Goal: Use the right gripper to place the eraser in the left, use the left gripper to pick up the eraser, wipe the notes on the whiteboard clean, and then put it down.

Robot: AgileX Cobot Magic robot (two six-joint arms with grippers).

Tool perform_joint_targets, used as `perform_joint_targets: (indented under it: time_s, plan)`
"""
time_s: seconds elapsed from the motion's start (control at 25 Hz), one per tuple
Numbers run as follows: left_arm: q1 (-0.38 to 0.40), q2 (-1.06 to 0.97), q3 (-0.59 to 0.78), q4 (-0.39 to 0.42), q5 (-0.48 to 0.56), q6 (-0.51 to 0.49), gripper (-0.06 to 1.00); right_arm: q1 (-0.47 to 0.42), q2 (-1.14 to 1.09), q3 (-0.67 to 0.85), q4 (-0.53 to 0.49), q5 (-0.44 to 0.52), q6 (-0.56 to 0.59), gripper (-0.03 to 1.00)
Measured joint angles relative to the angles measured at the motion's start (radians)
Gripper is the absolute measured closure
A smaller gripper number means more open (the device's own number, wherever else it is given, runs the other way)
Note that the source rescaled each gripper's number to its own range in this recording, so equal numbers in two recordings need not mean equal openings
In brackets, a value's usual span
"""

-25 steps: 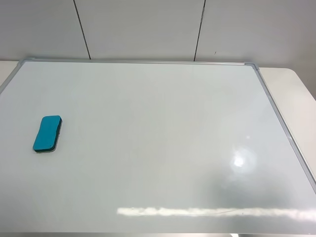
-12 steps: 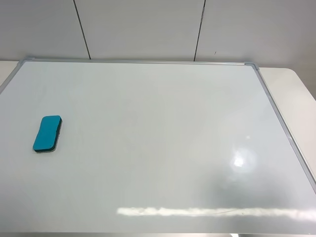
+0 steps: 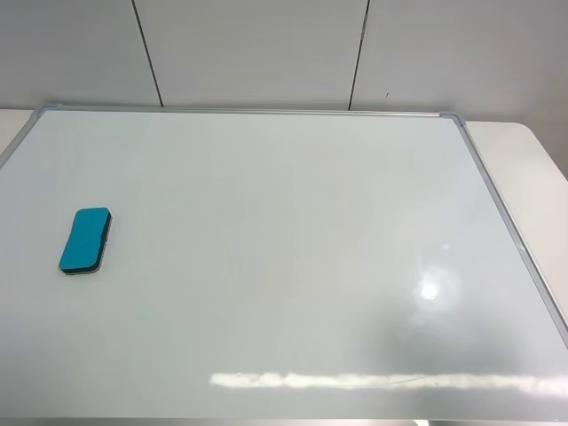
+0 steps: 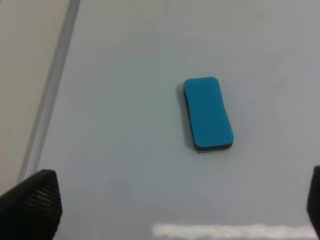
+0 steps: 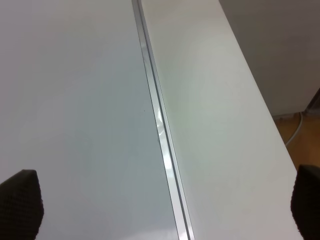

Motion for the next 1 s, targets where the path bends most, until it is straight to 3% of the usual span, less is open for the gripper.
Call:
perform_joint_targets:
  time_s: [1.0]
  plan:
    - [0.000,0.000,0.000,-0.001,0.000,0.000,-0.06,0.000,0.000,0.000,0.000,0.000,0.000,-0.03]
